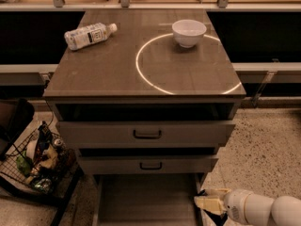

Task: Place rxbar blueberry into bottom drawer

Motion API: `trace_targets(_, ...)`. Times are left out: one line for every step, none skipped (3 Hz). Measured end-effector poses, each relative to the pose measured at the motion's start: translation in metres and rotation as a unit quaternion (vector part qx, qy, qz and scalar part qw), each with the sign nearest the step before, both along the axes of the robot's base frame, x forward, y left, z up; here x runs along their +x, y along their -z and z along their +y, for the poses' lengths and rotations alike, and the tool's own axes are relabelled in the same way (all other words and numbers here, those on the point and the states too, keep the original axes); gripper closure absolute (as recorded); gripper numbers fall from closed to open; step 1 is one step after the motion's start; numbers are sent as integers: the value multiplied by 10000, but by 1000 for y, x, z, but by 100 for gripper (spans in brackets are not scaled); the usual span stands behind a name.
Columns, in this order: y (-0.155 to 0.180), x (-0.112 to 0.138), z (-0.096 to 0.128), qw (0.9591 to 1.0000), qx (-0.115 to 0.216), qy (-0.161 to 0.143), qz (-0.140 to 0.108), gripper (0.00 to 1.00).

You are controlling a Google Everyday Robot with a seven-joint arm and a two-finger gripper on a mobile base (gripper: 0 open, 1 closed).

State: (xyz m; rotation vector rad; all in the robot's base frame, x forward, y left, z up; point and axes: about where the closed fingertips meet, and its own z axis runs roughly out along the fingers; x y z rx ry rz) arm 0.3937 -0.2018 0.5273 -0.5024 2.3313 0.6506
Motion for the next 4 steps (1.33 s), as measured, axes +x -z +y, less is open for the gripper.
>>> trace_targets(0,0,0,10000,0,0,0,100)
trace_targets(11,7,14,10000,43,5,-31,100)
trace_targets(65,19,43,9999,114,-34,67,100)
trace_targets(134,48,89,9996,223,-175,46,100)
